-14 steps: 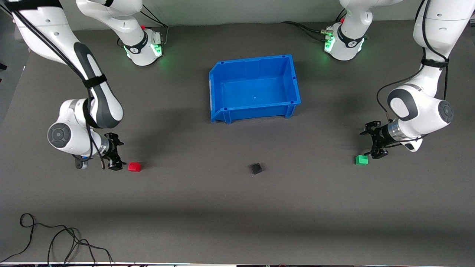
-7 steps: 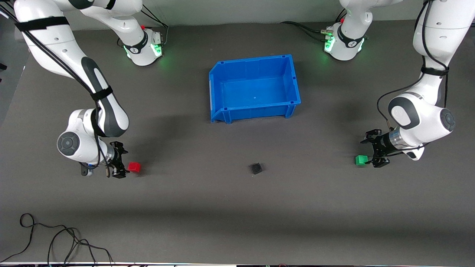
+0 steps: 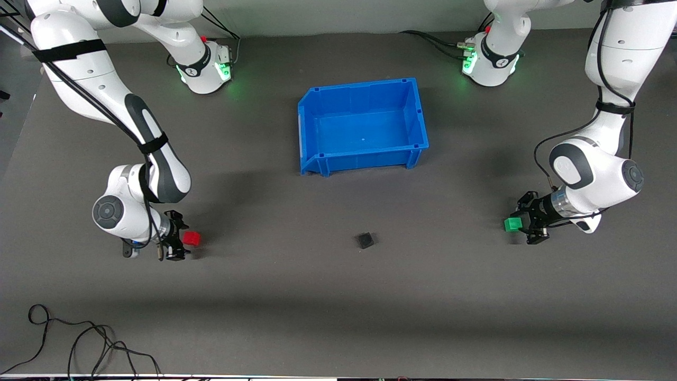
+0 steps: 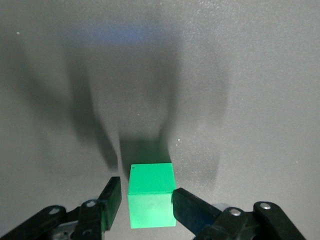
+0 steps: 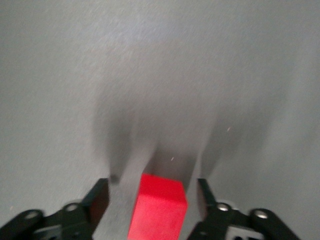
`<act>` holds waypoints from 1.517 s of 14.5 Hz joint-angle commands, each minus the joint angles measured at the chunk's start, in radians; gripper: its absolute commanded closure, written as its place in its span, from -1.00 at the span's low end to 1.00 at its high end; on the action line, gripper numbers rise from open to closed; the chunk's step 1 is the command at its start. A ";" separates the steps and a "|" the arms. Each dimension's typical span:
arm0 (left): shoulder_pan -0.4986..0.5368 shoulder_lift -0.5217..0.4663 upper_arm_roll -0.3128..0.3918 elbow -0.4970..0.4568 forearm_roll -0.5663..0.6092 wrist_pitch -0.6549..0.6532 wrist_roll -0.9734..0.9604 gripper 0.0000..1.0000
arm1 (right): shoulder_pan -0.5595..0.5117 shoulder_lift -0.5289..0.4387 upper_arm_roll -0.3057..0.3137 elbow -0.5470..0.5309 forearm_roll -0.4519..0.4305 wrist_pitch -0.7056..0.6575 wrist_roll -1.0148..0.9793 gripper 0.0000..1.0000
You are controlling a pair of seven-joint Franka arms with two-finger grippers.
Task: Attach green and red cubes to black cube
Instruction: 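Carry the red cube with the right gripper while the left gripper carries green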
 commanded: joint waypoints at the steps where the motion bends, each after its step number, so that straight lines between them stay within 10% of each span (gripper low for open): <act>1: -0.008 0.019 0.003 0.025 -0.018 0.002 0.017 -0.20 | 0.017 0.013 -0.003 0.027 -0.012 0.001 0.032 0.31; 2: -0.008 0.019 0.003 0.027 -0.018 0.003 0.017 -0.77 | 0.018 0.013 -0.003 0.027 -0.012 -0.001 0.031 0.36; 6: -0.008 0.019 0.003 0.032 -0.016 0.003 0.017 -1.00 | 0.087 0.009 -0.002 0.095 -0.010 -0.085 0.085 0.39; 9: -0.008 0.021 0.003 0.032 -0.018 0.005 0.017 -0.60 | 0.152 0.035 0.000 0.209 -0.009 -0.192 0.203 0.39; 13: -0.008 0.022 0.003 0.033 -0.018 0.004 0.015 0.67 | 0.270 0.095 0.000 0.339 -0.009 -0.237 0.351 0.39; 22: -0.080 0.024 0.003 0.280 -0.007 -0.248 -0.211 0.78 | 0.492 0.393 0.018 0.838 0.056 -0.301 0.586 0.39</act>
